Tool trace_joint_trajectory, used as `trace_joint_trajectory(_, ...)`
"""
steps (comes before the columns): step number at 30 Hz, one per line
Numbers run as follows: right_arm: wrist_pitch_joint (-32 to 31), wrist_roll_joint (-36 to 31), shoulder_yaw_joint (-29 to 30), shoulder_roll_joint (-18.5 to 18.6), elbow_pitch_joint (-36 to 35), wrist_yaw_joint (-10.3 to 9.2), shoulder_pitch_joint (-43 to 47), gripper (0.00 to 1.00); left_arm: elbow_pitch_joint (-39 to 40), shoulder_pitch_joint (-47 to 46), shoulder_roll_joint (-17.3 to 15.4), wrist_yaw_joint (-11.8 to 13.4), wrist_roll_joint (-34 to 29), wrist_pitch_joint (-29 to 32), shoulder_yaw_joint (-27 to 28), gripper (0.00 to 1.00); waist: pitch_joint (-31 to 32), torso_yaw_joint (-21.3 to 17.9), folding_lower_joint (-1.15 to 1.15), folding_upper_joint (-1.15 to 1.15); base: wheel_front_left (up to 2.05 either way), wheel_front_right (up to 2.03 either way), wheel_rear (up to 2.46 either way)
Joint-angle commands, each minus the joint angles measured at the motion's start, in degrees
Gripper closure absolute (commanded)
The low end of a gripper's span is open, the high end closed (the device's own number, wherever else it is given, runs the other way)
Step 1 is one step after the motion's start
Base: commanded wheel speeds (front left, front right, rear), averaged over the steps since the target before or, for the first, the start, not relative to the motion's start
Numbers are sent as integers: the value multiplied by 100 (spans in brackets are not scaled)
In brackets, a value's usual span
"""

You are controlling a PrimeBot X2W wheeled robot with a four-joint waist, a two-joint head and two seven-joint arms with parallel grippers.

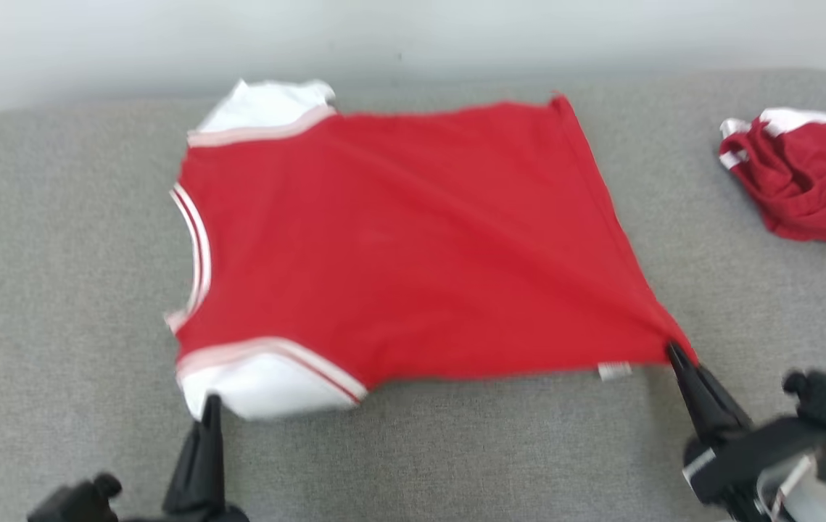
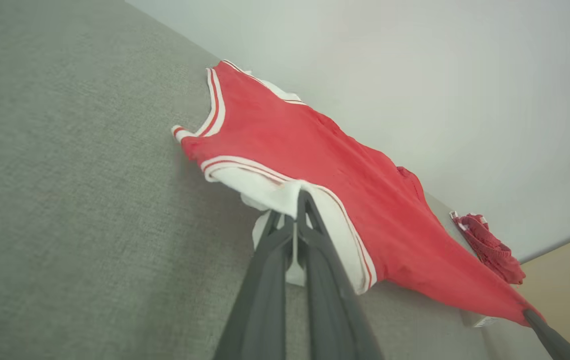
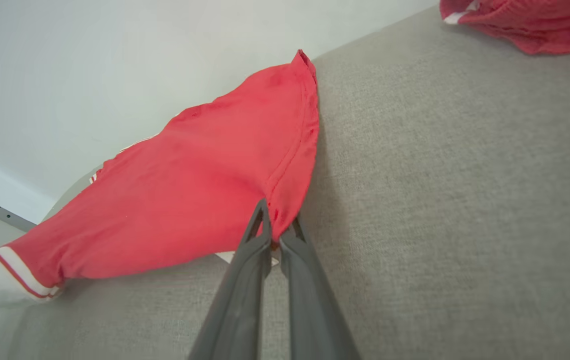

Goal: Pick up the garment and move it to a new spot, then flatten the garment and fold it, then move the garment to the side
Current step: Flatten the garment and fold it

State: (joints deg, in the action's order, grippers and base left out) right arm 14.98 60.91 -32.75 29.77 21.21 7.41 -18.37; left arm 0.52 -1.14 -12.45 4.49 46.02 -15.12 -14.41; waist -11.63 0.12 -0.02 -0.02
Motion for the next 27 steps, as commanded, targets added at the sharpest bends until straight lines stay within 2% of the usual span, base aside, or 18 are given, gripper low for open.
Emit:
trace_joint_trajectory(1,25,-46,119,-2,-1,12,207,100,3,180,36,-45,-55,2,30,100,250,-4,2,2,0,0,0)
trace_joint_trajectory(11,-199,-300,860,-80,-116,8,1468,100,110,1096,234,-35,-5,30,-49,100,641,95,2,2,0,0,0)
trace_joint_trajectory(17,-605,-573,1404,-228,-374,8,2180,100,176,1415,291,-4,50,122,-215,100,637,153,2,2,0,0,0)
trace_joint_trajectory(22,-922,-796,1850,-527,-665,8,2359,100,166,1262,277,-41,18,163,-268,100,530,118,2,2,0,0,0)
trace_joint_trajectory(27,-1323,-878,2180,-838,-966,8,2164,100,155,912,99,-133,-80,305,-284,100,482,49,2,2,0,0,0)
